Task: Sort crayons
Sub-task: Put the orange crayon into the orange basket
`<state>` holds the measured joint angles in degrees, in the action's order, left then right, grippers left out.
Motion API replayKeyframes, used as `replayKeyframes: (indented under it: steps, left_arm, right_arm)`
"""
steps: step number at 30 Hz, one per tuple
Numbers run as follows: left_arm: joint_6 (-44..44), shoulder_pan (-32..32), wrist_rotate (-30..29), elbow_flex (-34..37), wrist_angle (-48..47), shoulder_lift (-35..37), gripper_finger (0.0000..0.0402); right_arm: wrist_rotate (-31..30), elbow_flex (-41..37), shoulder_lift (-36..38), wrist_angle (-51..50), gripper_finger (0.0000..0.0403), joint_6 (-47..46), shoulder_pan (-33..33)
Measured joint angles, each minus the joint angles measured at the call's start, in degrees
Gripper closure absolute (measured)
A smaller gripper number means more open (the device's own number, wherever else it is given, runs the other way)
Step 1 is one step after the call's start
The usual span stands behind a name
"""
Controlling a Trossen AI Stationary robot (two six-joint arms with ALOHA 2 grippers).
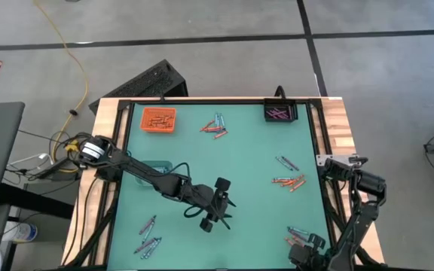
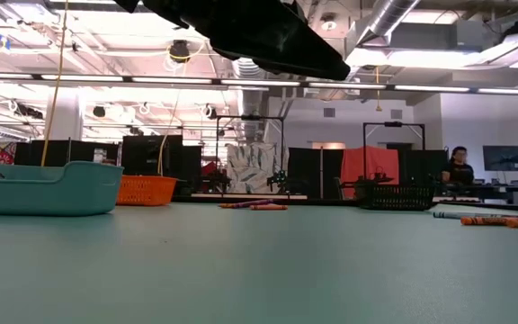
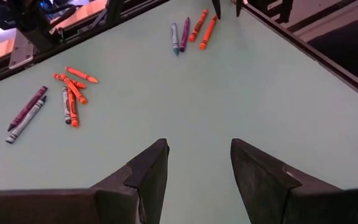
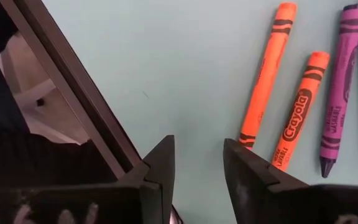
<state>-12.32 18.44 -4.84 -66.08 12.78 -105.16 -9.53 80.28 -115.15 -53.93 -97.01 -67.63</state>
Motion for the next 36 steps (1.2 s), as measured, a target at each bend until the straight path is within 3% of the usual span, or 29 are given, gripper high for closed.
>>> replayKeyframes:
  steps: [10, 25, 31, 36]
  left_arm:
    - [-0.1, 0.0, 0.0, 0.0, 0.4, 0.0, 0.0236]
    - [0.6, -0.1, 0.0, 0.1, -0.2, 0.0, 0.0236]
    - [1.1, -0.1, 0.0, 0.1, -0.2, 0.1, 0.0236]
    - [1.1, -0.1, 0.0, 0.1, -0.2, 0.1, 0.0236]
  right_arm:
    - [-4.0, 4.3, 0.2, -10.4, 0.0274, 0.9, -0.2]
    - [-4.1, -2.2, -0.1, -3.7, 0.0277, 1.1, 0.3]
    - [-4.1, -4.0, 0.2, 0.7, 0.0296, 1.1, 0.3]
    - [-3.8, -4.1, 0.2, 1.0, 0.0340, 1.9, 0.9]
